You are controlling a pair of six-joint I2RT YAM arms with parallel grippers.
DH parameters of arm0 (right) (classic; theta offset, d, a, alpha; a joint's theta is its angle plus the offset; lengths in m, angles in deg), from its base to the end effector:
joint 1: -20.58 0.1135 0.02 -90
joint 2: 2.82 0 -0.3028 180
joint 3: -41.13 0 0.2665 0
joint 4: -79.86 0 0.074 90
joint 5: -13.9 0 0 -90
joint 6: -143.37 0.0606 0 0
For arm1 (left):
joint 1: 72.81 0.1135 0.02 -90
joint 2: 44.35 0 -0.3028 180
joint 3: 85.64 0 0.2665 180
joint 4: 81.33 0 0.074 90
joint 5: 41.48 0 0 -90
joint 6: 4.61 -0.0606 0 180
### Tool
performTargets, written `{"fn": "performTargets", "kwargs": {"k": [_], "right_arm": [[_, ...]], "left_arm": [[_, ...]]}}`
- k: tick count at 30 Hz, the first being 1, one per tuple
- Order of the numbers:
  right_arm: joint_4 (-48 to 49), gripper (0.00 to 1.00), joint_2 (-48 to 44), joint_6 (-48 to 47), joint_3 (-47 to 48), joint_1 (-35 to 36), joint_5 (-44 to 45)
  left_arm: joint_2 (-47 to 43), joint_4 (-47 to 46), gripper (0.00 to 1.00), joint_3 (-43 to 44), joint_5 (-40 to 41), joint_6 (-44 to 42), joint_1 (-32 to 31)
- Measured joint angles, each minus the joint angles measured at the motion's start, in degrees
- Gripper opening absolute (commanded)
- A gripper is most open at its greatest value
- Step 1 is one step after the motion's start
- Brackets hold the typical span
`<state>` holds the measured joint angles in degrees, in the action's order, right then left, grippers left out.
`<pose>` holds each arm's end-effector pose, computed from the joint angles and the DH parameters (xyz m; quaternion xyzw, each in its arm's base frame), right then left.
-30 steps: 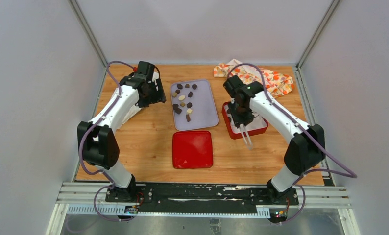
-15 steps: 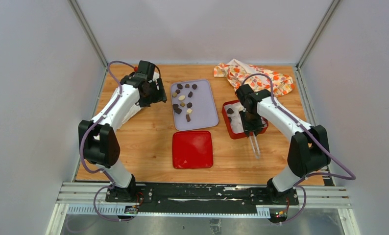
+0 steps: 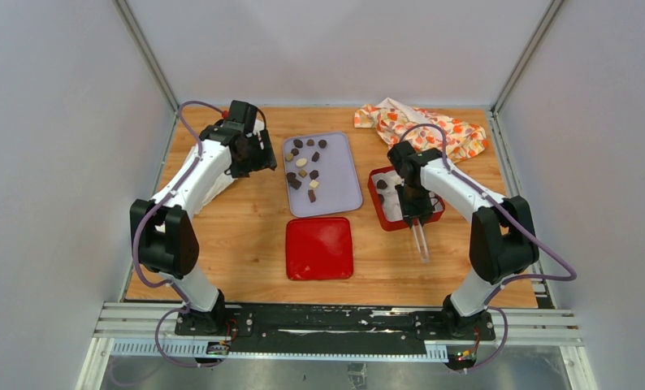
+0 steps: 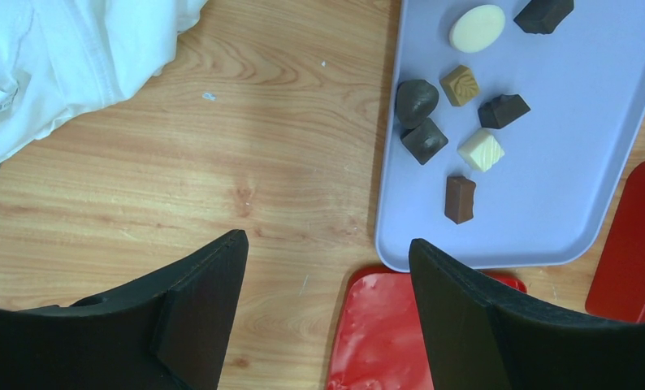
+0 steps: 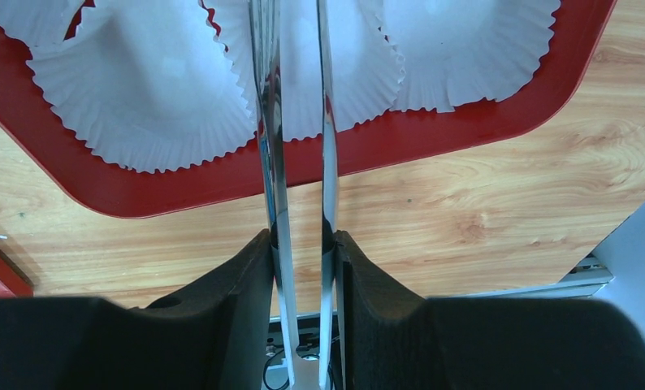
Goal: Pack the chocolate
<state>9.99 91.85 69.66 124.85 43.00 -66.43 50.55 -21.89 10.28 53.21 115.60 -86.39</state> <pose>0.3068 0.1155 0.2326 -0.0464 0.9922 -0.0528 0.1031 0.3732 -0.0850 0.3054 -0.1501 0.9497 -0.0649 0.2670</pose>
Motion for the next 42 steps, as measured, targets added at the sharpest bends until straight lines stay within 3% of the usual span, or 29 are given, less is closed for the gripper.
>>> {"fn": "performTargets", "kwargs": {"k": [18,28,36,42], "right_arm": [[-0.35,0.12,-0.79,0.61,0.57,-0.33,-0.48],[-1.36,0.14,-1.62,-0.20,15.21,3.54,-7.06],[-1.70,0.22,9.86,-1.51,25.29,14.34,-13.20],[-2.38,0.25,19.15,-2.23,30.10,17.51,-17.31]], "left_arm": [[1.33,0.02,0.78,1.27,-0.02,-0.04,0.00],[2.14,0.00,0.78,2.27,0.17,-0.09,0.00],[2.14,0.02,0.78,2.27,-0.94,1.14,1.84],[2.14,0.00,0.78,2.27,-1.09,1.68,2.27]]}}
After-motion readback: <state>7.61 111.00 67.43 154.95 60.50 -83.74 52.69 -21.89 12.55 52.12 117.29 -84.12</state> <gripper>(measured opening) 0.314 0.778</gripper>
